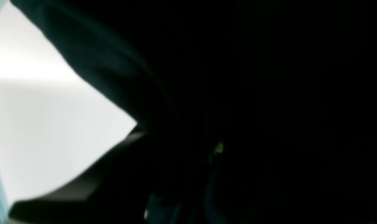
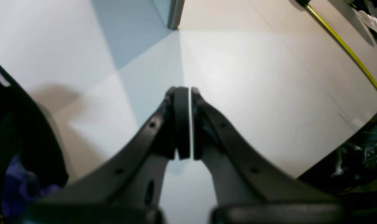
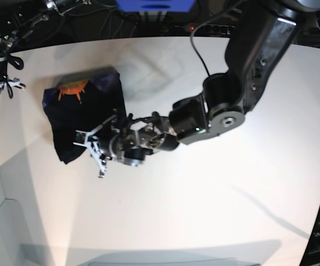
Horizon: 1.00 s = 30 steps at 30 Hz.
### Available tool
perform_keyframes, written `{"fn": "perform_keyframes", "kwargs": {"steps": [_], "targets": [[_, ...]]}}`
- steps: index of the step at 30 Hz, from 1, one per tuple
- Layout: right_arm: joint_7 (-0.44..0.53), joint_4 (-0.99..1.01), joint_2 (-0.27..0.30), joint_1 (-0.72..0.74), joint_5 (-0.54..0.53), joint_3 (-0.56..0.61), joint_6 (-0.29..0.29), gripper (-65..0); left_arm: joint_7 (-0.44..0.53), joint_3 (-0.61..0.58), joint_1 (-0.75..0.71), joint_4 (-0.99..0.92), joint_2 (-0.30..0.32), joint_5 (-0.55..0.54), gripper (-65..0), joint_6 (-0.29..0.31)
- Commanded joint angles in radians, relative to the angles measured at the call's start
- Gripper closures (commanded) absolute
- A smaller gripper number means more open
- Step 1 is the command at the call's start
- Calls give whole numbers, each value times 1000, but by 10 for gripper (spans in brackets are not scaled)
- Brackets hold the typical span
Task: Fold the T-shirt properly
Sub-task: 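Rotate the folded shirt with the left gripper, withdrawing the right gripper, then drag the shirt to square it and open the left gripper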
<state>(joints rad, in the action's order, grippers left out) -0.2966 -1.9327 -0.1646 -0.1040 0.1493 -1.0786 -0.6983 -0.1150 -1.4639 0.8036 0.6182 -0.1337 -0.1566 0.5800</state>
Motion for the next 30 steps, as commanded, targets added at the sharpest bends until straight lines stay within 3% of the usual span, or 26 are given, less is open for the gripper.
{"fn": "perform_keyframes", "kwargs": {"steps": [1,11,20,22,27,30], "targets": [[26,-21,8,3,-17,2,0,0,-165,-20,-29,-19,30,79,-1,118],[26,-20,8,3,-18,5,0,0,-165,-20,-29,-19,-22,85,-1,118],[26,-20,8,3,-18,5,0,0,-176,-20,-11,-19,-23,88,-17,118],[26,-20,8,3,-18,5,0,0,-205,-20,-11,-19,-23,87,-76,118],[26,-20,8,5,-18,7,0,0,-231,-20,7,-19,-23,87,-304,118],[26,-20,8,7,-18,7,0,0,-229,-20,27,-19,-23,85,-393,118]]}}
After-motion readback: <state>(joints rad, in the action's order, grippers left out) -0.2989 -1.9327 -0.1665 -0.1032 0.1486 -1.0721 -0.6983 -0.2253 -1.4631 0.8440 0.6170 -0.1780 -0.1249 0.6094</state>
